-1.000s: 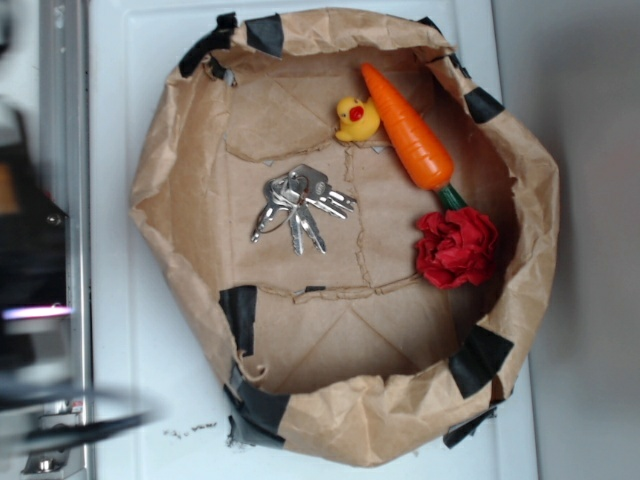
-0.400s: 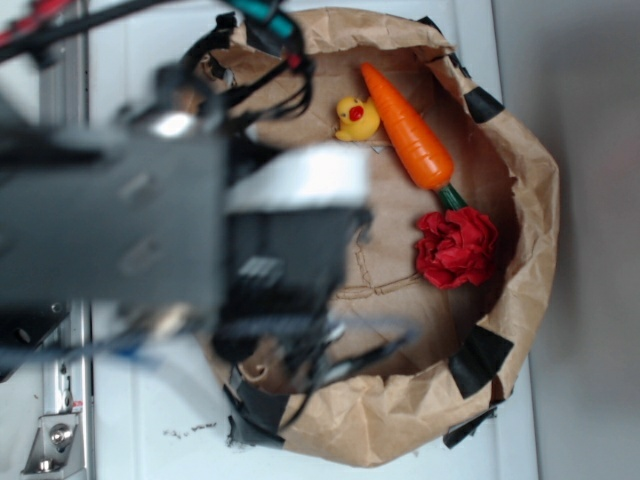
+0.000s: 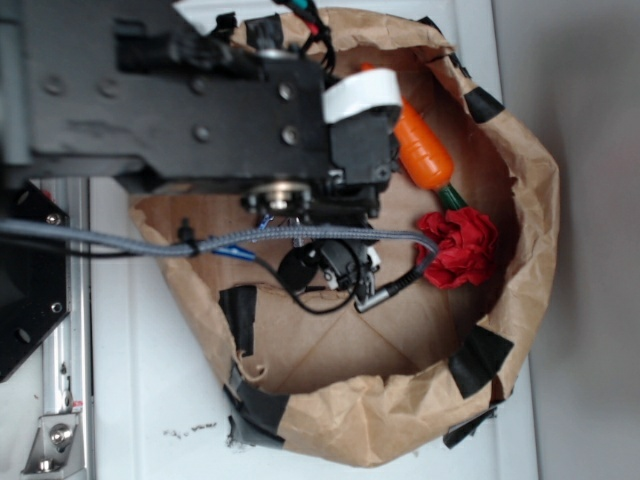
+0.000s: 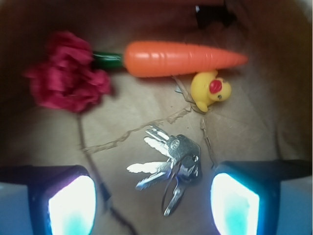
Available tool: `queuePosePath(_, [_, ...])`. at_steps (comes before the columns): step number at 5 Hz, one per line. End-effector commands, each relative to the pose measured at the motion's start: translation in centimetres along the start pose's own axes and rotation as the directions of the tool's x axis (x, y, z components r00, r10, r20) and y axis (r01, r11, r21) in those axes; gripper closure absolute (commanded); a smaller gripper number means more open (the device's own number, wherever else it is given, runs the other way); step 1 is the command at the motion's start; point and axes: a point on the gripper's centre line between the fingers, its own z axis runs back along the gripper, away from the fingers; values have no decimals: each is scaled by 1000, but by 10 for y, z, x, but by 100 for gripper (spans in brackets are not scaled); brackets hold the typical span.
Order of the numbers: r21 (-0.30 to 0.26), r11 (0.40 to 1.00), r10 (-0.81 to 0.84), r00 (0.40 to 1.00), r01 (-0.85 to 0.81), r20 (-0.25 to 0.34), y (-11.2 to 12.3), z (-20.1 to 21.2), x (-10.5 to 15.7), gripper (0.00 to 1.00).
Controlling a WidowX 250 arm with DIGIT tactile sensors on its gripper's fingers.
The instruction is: Grab the silver keys.
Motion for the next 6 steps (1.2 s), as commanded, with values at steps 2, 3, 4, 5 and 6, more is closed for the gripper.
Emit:
queuePosePath(2, [49, 999, -12, 1000, 11, 16, 23, 7, -7, 0])
queuePosePath(3, [76, 996, -36, 999, 36, -2, 23, 7, -13, 0])
queuePosePath(4, [66, 997, -38, 999, 36, 20, 17, -2, -13, 0])
queuePosePath(5, [67, 997, -47, 999, 46, 15, 11, -15, -13, 0])
queuePosePath(6, [90, 994, -63, 998, 61, 16, 13, -35, -11, 0])
